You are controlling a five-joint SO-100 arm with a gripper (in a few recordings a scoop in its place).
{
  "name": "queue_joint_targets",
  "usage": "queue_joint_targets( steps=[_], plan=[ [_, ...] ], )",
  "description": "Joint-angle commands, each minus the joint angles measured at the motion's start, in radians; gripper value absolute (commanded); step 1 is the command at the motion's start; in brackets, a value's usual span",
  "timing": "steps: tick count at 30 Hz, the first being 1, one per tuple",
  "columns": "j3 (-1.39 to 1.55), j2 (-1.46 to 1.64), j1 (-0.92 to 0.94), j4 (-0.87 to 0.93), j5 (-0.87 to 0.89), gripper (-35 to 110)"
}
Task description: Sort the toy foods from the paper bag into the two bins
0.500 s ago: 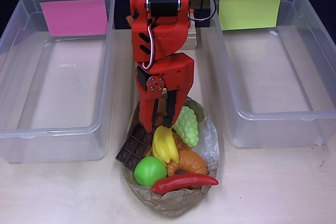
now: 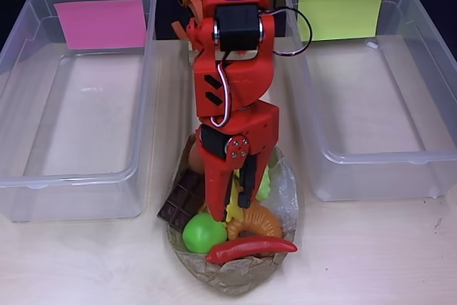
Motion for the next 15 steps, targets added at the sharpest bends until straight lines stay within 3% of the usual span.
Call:
queue_joint_targets(
  steps=[1, 15],
  plan=[
    [-0.086, -0.015, 0.008, 0.028, -0.069, 10],
    [-0.322, -0.236, -0.02, 0.077, -0.46, 14]
  ],
)
